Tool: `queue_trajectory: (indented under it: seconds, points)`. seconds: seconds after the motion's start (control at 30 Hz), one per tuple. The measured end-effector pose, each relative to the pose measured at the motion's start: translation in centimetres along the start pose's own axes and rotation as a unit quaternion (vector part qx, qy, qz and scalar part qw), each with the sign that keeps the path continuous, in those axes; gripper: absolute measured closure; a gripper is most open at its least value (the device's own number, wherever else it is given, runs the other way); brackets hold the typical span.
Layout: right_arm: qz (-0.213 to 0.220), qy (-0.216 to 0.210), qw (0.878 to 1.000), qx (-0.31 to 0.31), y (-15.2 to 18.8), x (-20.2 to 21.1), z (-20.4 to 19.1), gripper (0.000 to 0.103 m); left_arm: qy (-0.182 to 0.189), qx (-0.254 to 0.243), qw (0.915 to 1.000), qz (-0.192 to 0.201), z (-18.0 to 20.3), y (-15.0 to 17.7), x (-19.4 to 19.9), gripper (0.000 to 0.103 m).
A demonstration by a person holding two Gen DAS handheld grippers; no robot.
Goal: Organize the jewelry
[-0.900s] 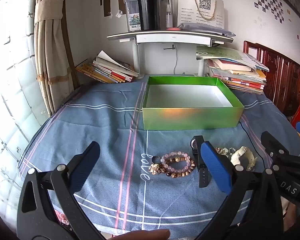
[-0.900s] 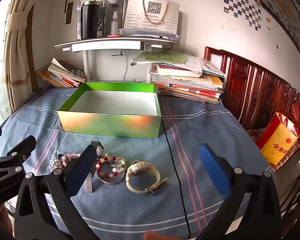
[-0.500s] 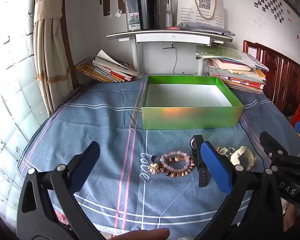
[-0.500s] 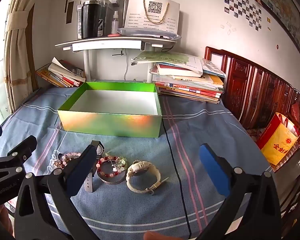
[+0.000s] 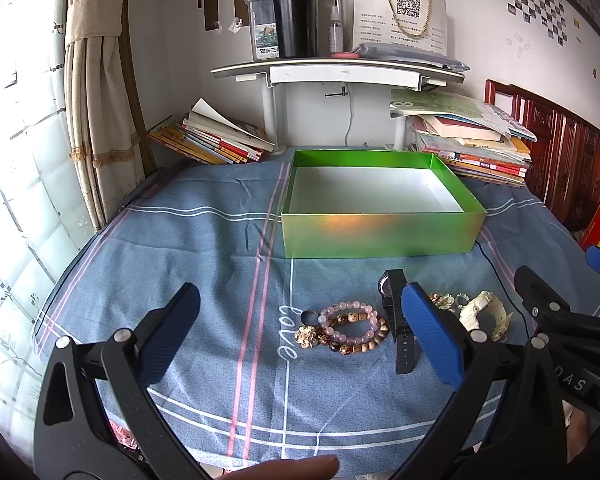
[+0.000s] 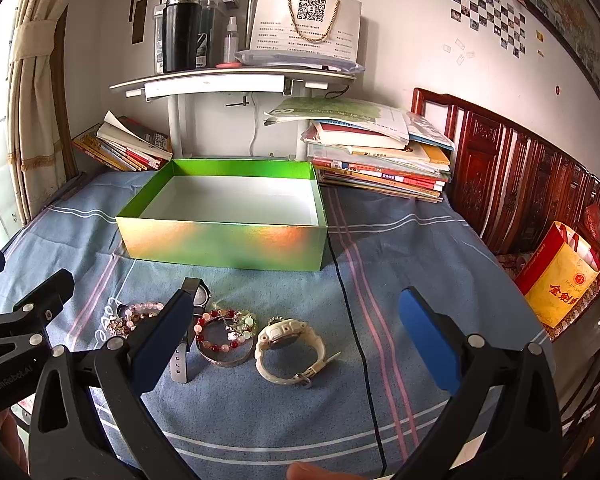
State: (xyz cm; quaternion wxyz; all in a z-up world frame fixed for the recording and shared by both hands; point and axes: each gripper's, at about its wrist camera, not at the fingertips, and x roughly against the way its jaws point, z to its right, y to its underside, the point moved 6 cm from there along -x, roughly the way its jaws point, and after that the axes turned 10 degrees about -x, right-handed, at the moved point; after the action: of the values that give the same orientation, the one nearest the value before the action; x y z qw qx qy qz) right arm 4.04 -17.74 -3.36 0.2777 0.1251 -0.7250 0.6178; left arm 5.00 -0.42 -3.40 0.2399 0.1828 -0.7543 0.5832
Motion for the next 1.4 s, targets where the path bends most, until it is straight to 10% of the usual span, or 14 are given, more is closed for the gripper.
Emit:
queue_trajectory:
  seconds: [1.4]
  points:
    - [-0.005,-0.001,1.000,0.001,-0.10,-0.19,0.11,0.002,0.003,0.001,1.0000,-0.007,-0.35,0.26,-0.46,0.004]
